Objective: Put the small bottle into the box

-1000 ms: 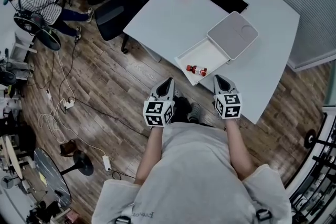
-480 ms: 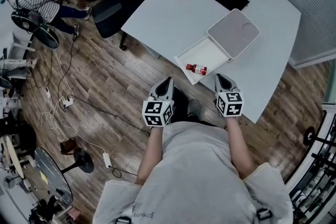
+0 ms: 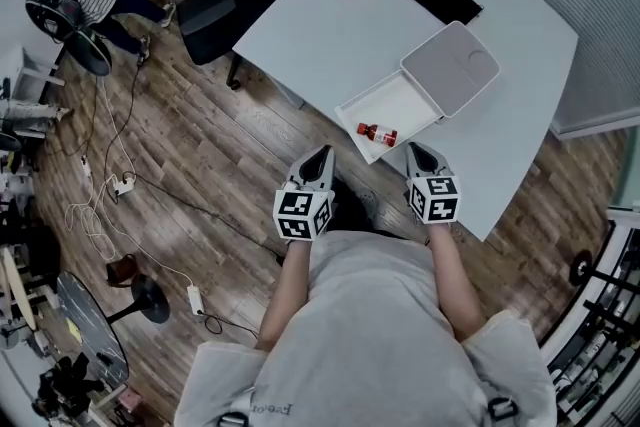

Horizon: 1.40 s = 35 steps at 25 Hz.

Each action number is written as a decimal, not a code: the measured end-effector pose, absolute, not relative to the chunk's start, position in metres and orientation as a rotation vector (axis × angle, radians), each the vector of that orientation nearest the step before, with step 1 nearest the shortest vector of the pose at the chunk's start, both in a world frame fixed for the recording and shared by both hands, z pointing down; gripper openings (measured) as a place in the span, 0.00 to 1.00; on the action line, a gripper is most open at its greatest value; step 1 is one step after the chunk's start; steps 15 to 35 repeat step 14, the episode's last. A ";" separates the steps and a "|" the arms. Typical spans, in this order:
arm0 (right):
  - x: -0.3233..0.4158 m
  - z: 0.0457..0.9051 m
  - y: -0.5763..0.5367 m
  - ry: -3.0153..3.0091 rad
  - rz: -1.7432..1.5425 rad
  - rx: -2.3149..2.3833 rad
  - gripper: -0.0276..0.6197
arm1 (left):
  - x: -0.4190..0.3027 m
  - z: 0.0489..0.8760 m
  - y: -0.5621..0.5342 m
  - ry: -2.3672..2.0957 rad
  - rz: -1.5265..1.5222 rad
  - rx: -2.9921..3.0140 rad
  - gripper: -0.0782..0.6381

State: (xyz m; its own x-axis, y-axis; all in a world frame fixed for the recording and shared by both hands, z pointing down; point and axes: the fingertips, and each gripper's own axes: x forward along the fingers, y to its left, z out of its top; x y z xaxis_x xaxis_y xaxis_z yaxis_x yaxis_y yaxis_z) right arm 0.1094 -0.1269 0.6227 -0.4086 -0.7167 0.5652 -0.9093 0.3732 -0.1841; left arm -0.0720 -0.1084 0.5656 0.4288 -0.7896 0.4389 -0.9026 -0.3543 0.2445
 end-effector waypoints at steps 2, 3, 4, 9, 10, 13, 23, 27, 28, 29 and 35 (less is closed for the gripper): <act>0.108 0.622 -0.128 -2.246 0.672 1.411 0.07 | -0.069 0.562 -0.111 -1.422 0.339 2.251 0.15; 0.108 0.621 -0.128 -2.247 0.671 1.410 0.07 | -0.068 0.560 -0.113 -1.418 0.338 2.257 0.15; 0.107 0.620 -0.130 -2.249 0.669 1.409 0.07 | -0.067 0.559 -0.114 -1.415 0.338 2.263 0.15; 0.107 0.620 -0.136 -2.251 0.674 1.411 0.07 | -0.061 0.557 -0.122 -1.395 0.361 2.285 0.15; 0.108 0.620 -0.137 -2.250 0.675 1.414 0.07 | -0.060 0.557 -0.123 -1.394 0.362 2.288 0.15; 0.113 0.619 -0.141 -2.249 0.677 1.419 0.07 | -0.058 0.555 -0.126 -1.395 0.366 2.290 0.15; 0.114 0.618 -0.142 -2.249 0.677 1.419 0.07 | -0.057 0.555 -0.128 -1.396 0.367 2.290 0.15; 0.114 0.618 -0.142 -2.249 0.677 1.419 0.07 | -0.057 0.555 -0.128 -1.396 0.367 2.290 0.15; 0.114 0.618 -0.142 -2.249 0.677 1.419 0.07 | -0.057 0.555 -0.128 -1.396 0.367 2.290 0.15; 0.114 0.618 -0.142 -2.249 0.677 1.419 0.07 | -0.057 0.555 -0.128 -1.396 0.367 2.290 0.15; 0.114 0.618 -0.142 -2.249 0.677 1.419 0.07 | -0.057 0.555 -0.128 -1.396 0.367 2.290 0.15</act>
